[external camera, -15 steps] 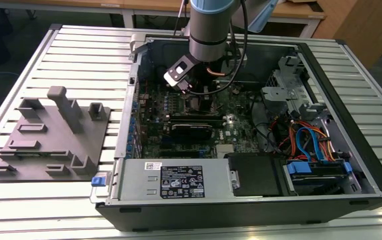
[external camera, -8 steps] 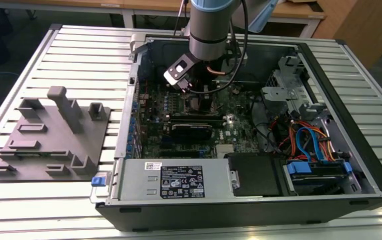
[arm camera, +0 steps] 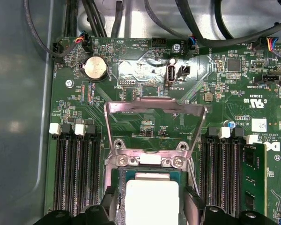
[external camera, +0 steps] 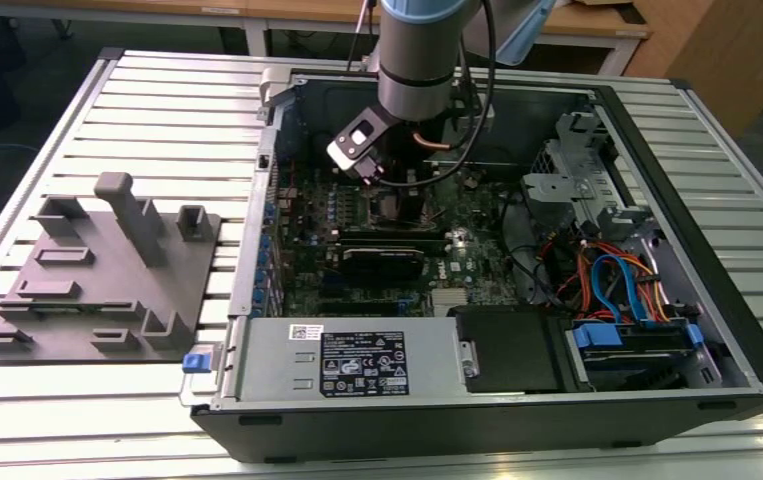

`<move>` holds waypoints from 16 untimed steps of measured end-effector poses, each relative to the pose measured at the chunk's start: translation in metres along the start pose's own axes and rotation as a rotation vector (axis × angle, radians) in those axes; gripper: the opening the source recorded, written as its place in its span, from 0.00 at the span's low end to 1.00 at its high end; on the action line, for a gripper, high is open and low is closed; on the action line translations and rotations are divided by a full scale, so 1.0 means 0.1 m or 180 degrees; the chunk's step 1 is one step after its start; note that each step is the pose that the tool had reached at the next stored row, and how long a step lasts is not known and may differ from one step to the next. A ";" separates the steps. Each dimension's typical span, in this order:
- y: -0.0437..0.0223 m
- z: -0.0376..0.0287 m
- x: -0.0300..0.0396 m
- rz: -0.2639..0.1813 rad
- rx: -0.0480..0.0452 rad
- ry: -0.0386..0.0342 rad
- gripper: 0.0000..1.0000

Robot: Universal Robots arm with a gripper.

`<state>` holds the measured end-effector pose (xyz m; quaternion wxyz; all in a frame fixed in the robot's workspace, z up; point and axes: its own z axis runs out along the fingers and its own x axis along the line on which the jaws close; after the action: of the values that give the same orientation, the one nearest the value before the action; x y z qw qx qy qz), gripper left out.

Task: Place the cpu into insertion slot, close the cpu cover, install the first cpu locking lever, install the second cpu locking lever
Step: 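Place the cpu into insertion slot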

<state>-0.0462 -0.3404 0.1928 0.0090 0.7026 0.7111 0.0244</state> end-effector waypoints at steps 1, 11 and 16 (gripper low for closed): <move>0.000 0.000 0.004 0.0000 0.0000 0.0000 0.67; -0.001 0.006 0.050 0.0000 -0.0001 0.0010 0.67; 0.003 0.010 0.050 -0.0017 0.0000 0.0011 0.67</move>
<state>-0.0460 -0.3355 0.1920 0.0079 0.7006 0.7130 0.0256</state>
